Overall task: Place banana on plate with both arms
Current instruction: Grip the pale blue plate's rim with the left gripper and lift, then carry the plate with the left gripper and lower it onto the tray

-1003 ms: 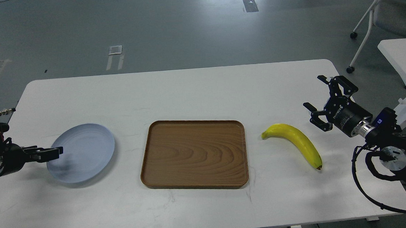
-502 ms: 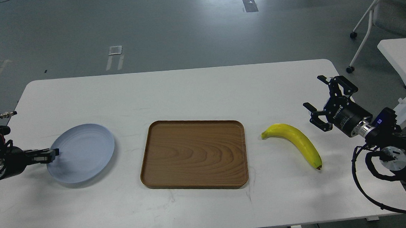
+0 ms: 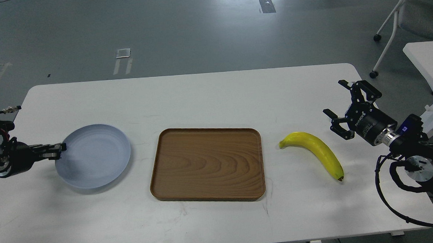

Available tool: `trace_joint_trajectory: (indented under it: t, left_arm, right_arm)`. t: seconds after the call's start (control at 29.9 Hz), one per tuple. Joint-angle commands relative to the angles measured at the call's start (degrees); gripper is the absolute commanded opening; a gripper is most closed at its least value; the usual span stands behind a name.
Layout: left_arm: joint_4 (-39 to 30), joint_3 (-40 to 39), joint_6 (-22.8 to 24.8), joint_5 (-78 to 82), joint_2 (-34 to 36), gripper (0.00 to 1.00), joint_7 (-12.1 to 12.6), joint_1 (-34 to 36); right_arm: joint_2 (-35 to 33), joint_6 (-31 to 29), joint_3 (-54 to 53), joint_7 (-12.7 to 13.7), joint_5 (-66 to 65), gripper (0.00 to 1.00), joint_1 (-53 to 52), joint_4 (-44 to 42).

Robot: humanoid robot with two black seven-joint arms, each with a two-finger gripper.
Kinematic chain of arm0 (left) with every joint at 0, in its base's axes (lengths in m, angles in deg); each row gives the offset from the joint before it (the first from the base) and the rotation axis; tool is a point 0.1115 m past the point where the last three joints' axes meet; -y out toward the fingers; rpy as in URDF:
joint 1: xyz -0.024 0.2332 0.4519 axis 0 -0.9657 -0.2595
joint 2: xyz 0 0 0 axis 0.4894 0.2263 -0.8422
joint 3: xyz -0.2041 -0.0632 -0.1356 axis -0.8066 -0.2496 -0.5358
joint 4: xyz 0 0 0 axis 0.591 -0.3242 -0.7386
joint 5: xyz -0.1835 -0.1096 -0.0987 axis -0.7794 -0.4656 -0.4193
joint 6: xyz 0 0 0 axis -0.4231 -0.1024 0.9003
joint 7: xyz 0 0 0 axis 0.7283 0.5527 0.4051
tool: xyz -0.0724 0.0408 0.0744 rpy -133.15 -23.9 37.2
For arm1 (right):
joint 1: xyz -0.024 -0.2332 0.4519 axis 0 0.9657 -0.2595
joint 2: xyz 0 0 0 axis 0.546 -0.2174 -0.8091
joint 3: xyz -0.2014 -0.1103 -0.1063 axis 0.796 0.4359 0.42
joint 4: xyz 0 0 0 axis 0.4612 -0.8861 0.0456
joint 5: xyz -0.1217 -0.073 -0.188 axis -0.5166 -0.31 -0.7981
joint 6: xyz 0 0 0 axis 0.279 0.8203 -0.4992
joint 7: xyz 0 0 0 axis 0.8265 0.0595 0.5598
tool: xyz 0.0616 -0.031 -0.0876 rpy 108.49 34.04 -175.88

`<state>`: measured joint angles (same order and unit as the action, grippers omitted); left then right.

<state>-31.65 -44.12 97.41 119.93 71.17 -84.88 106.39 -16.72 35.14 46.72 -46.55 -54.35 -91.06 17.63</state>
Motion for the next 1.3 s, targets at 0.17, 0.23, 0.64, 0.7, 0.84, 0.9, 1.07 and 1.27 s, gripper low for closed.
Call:
trace_joint_trajectory:
  t: [0.17,0.23,0.64,0.7,0.84,0.9,1.07,1.27]
  left_arm:
    - [-10.85,0.15,5.99,1.02,-0.66,0.0,0.01,9.14]
    - [-12.09,0.15,6.34,1.81,-2.32,0.0,0.01,10.73]
    - [-10.34,5.33,10.21,4.97,-20.78,0.0,0.01,15.65]
    - [-8.5,5.86,10.82,4.97,-23.15,0.0,0.01,15.65]
    - [-3.66,7.09,10.91,4.89,-27.46,0.0,0.01,15.57]
    - [-1.29,7.79,10.91,4.89,-28.87,0.0,0.01,15.48]
    - [2.67,8.76,10.91,4.8,-31.15,0.0,0.01,14.95]
    - [4.87,9.03,10.65,4.71,-33.88,0.0,0.01,14.78]
  right_arm:
    - [-0.08,0.0,-0.02,0.0,0.01,1.0,-0.13,-0.36]
    - [0.01,0.0,-0.02,0.0,0.01,1.0,-0.13,-0.27]
    - [-0.08,0.0,0.07,0.0,-0.08,1.0,0.13,-0.45]
    - [-0.08,0.0,0.07,0.0,-0.08,1.0,0.22,-0.45]
    - [-0.08,0.0,0.07,0.0,-0.08,1.0,0.22,-0.45]
    - [-0.08,0.0,0.07,0.0,-0.08,1.0,0.13,-0.45]
    - [-0.34,0.0,0.07,0.0,-0.08,1.0,0.13,-0.45]
    - [-0.61,0.0,0.07,0.0,-0.08,1.0,0.22,-0.36]
